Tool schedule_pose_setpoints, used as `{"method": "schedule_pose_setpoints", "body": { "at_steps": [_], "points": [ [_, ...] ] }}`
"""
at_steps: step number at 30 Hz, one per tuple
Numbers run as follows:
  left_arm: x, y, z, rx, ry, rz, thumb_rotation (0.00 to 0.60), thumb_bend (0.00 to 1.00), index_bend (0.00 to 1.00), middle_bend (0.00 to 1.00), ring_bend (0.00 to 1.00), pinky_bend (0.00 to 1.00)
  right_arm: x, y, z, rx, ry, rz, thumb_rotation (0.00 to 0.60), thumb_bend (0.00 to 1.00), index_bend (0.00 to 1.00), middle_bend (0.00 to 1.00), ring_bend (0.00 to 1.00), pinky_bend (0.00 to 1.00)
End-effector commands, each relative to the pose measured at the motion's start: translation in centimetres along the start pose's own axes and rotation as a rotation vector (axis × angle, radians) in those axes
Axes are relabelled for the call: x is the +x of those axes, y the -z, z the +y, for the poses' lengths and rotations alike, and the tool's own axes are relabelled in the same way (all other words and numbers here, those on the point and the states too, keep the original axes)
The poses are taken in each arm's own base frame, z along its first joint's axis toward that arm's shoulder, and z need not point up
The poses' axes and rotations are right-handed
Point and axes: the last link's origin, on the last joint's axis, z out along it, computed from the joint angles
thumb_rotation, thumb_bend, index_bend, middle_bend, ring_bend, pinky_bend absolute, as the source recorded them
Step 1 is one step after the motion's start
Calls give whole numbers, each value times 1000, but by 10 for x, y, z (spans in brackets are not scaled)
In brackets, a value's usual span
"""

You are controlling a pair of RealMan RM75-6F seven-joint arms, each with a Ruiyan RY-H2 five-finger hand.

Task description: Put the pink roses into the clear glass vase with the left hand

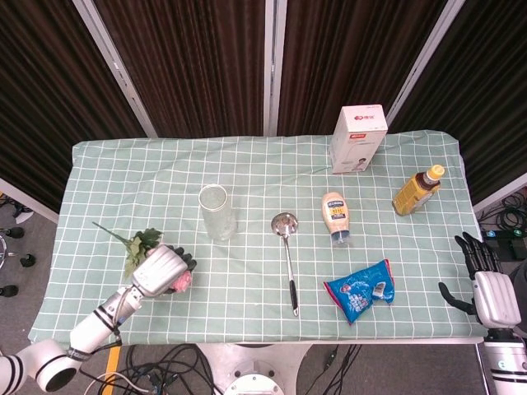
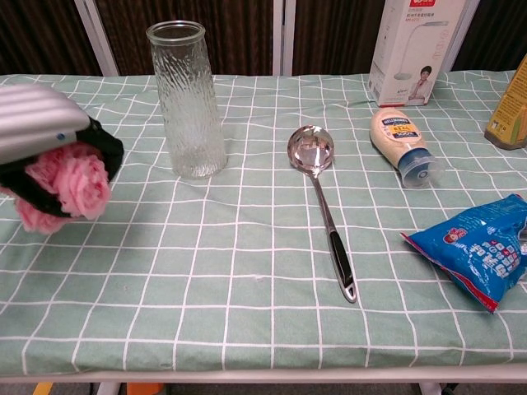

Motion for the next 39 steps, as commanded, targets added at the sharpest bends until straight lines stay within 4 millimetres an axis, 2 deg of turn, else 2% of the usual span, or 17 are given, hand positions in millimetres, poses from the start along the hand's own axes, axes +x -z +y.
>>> {"method": "schedule_pose_setpoints", "body": {
  "at_steps": [1, 6, 9, 16, 21, 27, 33, 39],
  "points": [
    [26, 17, -24, 115, -71, 91, 600, 237, 561, 555, 508, 702, 1, 1, 1, 0, -2, 5, 600, 221, 0, 0, 0, 0],
    [65, 36, -49, 239, -152, 288, 600, 237, 580, 582, 508, 702, 3, 0, 1, 0, -9, 8, 600, 221, 0, 0, 0, 0],
    [92, 38, -64, 291, -160, 460, 600, 237, 583, 580, 508, 702, 5, 0, -2, 9, -9, 16, 600, 221, 0, 0, 0, 0],
    [139, 50, -68, 342, 48, 917, 600, 237, 586, 571, 508, 702, 3, -1, -4, 12, -10, 11, 600, 221, 0, 0, 0, 0],
    [152, 51, -60, 292, 283, 1157, 600, 237, 586, 571, 508, 702, 1, -1, -3, 5, -7, 5, 600, 221, 0, 0, 0, 0],
    [173, 41, -49, 237, 705, 1276, 600, 237, 586, 570, 508, 702, -2, -4, 0, -9, -8, -9, 600, 222, 0, 0, 0, 0],
    [194, 20, -48, 183, 1019, 1296, 600, 238, 572, 566, 508, 702, -5, -6, 1, -18, -12, -19, 600, 222, 0, 0, 0, 0],
    [202, 1, -49, 157, 1394, 1244, 600, 239, 568, 564, 508, 702, -6, -7, 7, -40, -15, -24, 600, 222, 0, 0, 0, 0]
  ]
}}
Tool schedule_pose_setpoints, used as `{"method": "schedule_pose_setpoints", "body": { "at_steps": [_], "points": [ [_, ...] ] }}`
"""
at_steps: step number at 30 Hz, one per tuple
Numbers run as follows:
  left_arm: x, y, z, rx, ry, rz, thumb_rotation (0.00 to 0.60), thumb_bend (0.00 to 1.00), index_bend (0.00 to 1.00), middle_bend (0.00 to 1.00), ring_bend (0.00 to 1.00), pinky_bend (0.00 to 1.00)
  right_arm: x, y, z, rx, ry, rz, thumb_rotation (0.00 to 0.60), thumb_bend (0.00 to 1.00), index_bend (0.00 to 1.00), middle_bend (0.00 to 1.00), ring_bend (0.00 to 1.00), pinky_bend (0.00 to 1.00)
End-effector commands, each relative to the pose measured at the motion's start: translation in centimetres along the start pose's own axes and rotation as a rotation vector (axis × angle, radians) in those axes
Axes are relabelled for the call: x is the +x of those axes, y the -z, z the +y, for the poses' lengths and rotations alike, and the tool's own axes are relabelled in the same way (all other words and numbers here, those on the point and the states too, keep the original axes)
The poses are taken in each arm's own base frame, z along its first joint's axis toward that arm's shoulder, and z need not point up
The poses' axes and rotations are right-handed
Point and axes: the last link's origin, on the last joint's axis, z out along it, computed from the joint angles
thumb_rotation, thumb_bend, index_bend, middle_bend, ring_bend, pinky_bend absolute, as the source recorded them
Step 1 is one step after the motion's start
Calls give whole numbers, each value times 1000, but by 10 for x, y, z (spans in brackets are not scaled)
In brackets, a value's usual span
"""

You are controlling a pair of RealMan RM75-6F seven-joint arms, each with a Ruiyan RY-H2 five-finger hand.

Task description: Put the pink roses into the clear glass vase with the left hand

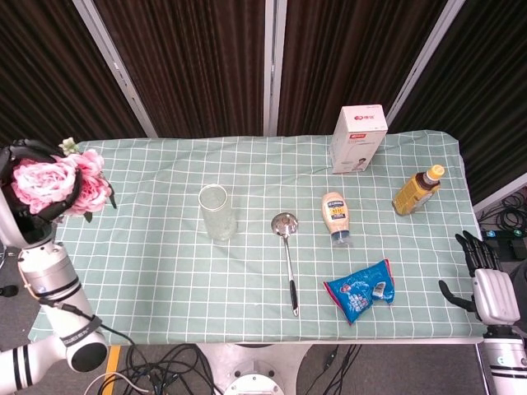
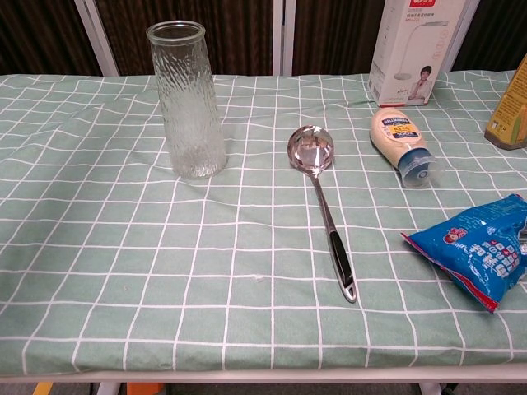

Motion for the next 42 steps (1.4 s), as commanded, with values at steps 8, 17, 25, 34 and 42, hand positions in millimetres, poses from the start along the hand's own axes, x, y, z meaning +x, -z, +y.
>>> {"method": "schedule_pose_setpoints", "body": {
  "at_steps": [8, 17, 25, 34, 42],
  "points": [
    [-42, -22, 2, 220, 380, -49, 600, 239, 555, 562, 507, 701, -4, -4, 9, -27, -16, -21, 600, 222, 0, 0, 0, 0],
    [-76, -22, 9, 351, 472, -133, 600, 245, 548, 561, 507, 701, -6, -4, 12, -27, -31, -29, 600, 221, 0, 0, 0, 0],
    [-109, -16, -4, 408, 462, -194, 600, 246, 547, 551, 505, 701, -3, -2, 16, -37, -36, -15, 600, 222, 0, 0, 0, 0],
    [-122, -7, -44, 446, 354, -199, 600, 246, 547, 549, 504, 700, -3, -2, 26, -59, -48, -12, 600, 222, 0, 0, 0, 0],
    [-125, 13, -70, 511, 336, -264, 600, 239, 491, 505, 456, 656, -7, -3, 27, -58, -45, -25, 600, 222, 0, 0, 0, 0]
  ]
}}
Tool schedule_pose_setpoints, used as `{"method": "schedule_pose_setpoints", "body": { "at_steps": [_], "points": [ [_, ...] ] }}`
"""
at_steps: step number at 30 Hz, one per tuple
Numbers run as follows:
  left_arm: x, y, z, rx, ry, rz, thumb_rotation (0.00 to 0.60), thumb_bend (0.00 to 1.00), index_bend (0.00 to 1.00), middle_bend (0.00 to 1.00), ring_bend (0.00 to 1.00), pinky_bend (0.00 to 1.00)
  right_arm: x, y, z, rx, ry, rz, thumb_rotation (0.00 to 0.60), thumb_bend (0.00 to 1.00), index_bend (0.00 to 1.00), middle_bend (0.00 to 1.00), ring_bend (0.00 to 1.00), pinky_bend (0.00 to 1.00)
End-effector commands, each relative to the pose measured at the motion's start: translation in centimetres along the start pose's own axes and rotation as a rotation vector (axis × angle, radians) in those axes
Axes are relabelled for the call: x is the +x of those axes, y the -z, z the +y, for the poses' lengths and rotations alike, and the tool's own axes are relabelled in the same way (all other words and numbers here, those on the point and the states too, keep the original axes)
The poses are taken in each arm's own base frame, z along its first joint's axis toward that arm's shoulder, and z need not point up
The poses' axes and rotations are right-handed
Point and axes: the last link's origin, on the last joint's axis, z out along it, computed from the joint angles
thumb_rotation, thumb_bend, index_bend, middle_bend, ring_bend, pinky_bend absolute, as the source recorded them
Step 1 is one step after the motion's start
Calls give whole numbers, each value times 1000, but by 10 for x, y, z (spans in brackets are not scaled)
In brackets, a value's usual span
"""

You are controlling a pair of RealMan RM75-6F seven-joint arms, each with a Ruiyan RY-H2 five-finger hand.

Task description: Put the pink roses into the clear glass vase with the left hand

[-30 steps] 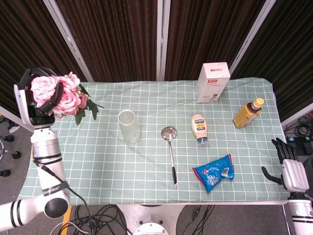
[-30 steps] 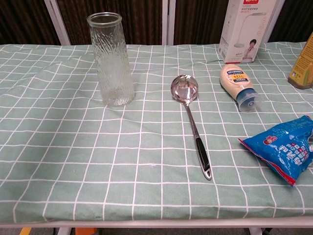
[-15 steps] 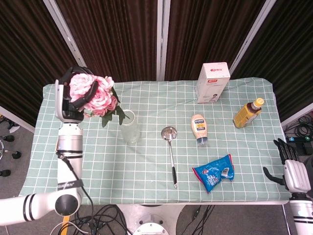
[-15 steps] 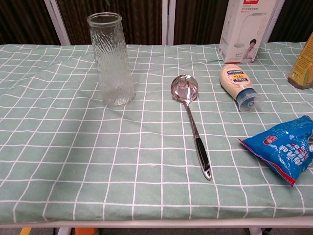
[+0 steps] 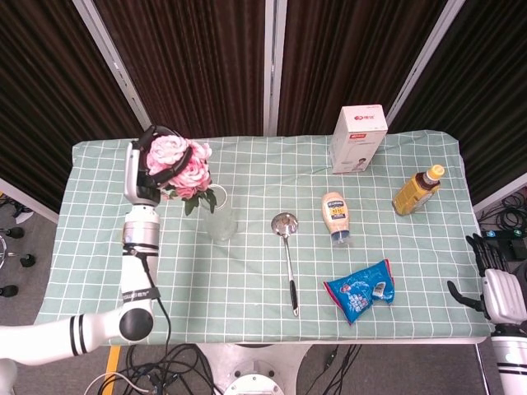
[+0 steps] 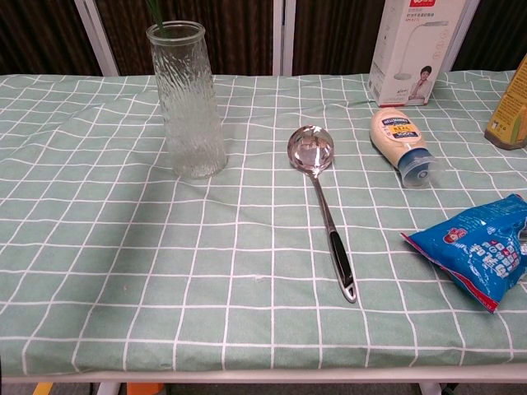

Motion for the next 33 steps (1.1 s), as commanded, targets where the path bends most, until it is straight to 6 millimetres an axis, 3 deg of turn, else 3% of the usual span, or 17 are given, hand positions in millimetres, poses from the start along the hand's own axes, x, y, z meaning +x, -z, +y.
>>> {"method": "schedule_pose_setpoints", "body": {
  "at_steps": [1, 6, 8, 11, 23, 26, 29, 31, 33],
  "points": [
    [-1, 5, -12, 15, -3, -47, 600, 224, 434, 462, 418, 621, -1, 0, 0, 0, 1, -2, 600, 222, 0, 0, 0, 0],
    [0, 12, -25, 71, -34, -165, 600, 148, 190, 186, 171, 374, -4, -1, 0, -2, 3, -11, 600, 222, 0, 0, 0, 0],
    [2, 13, -27, 87, -53, -186, 600, 120, 156, 118, 86, 256, -4, 0, 0, -6, 5, -16, 600, 222, 0, 0, 0, 0],
    [9, 14, -27, 88, -77, -195, 600, 96, 128, 55, 38, 173, -3, 0, 1, -9, 5, -12, 600, 223, 0, 0, 0, 0],
    [59, 16, 8, -38, -123, -102, 600, 61, 122, 42, 32, 139, -1, 1, -3, 0, 11, -7, 600, 222, 0, 0, 0, 0],
    [85, 16, 16, -53, -159, -43, 600, 60, 122, 43, 32, 139, -2, 0, -5, 5, 11, -8, 600, 221, 0, 0, 0, 0],
    [118, 26, 10, -29, -240, 12, 600, 60, 122, 47, 32, 139, -2, 0, -6, 8, 13, -8, 600, 222, 0, 0, 0, 0],
    [140, 38, 1, 7, -356, 5, 600, 60, 123, 47, 32, 139, -1, 1, -7, 13, 12, -4, 600, 222, 0, 0, 0, 0],
    [163, 53, -12, 33, -590, -74, 600, 61, 128, 47, 32, 138, 0, 2, -9, 16, 10, 1, 600, 222, 0, 0, 0, 0]
  ]
}}
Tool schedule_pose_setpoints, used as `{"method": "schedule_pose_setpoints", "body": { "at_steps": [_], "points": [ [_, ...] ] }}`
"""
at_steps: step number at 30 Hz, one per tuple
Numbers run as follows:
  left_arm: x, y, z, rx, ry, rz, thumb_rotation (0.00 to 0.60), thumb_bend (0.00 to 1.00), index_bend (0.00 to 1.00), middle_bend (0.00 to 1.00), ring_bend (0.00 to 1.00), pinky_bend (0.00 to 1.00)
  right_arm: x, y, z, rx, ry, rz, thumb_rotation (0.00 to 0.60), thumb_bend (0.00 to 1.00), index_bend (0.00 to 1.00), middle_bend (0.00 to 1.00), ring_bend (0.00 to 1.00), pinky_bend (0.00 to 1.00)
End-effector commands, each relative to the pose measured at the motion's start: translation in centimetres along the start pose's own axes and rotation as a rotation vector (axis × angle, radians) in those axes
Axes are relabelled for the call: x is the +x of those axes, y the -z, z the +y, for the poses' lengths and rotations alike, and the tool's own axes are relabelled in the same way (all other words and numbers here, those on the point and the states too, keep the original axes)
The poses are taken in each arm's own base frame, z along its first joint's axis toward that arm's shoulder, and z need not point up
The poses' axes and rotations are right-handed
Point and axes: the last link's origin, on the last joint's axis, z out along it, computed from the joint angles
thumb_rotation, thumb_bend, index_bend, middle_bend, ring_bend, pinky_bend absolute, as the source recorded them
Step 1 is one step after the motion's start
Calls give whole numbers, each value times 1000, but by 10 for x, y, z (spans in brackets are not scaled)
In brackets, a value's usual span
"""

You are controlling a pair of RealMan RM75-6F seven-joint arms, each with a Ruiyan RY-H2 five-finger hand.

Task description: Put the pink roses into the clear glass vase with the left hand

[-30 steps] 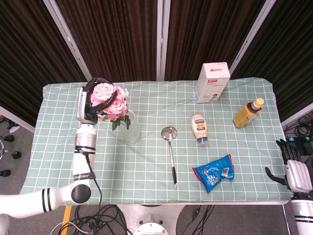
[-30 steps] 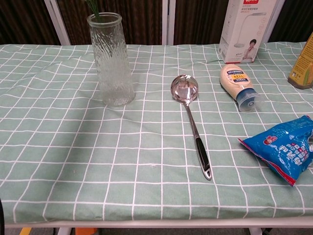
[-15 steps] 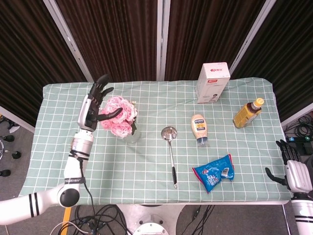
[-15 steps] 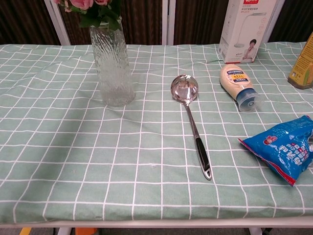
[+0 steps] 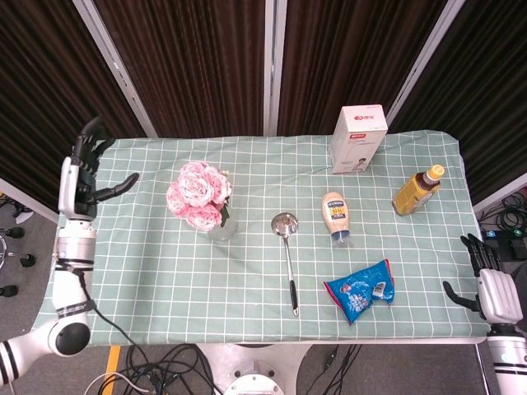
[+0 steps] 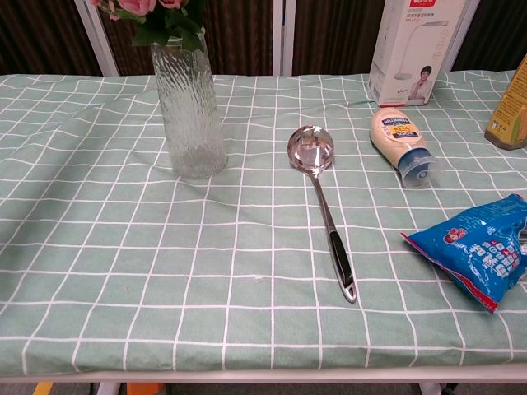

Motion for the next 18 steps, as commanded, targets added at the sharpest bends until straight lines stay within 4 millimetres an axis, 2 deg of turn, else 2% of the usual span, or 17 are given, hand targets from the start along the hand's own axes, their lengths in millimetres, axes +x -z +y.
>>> {"method": "schedule_pose_setpoints", "body": {
  "at_steps": [1, 2, 6, 10, 18],
  "points": [
    [41, 29, -35, 26, -419, -117, 600, 62, 132, 47, 32, 137, 2, 1, -2, 3, -3, 6, 600, 222, 0, 0, 0, 0],
    [52, 39, -47, 23, -570, -157, 600, 64, 134, 47, 32, 137, 2, 2, -2, 4, -5, 10, 600, 222, 0, 0, 0, 0],
    [77, 74, -75, 63, -936, -267, 600, 70, 135, 47, 32, 139, 4, 6, -4, 7, -3, 17, 600, 222, 0, 0, 0, 0],
    [97, 107, -85, 62, -1280, -287, 600, 71, 135, 47, 32, 155, 1, 8, -5, 6, -9, 13, 600, 223, 0, 0, 0, 0],
    [106, 160, -92, 110, -1371, -197, 600, 70, 134, 47, 32, 150, -3, 9, -7, 22, 6, 8, 600, 222, 0, 0, 0, 0]
  ]
}}
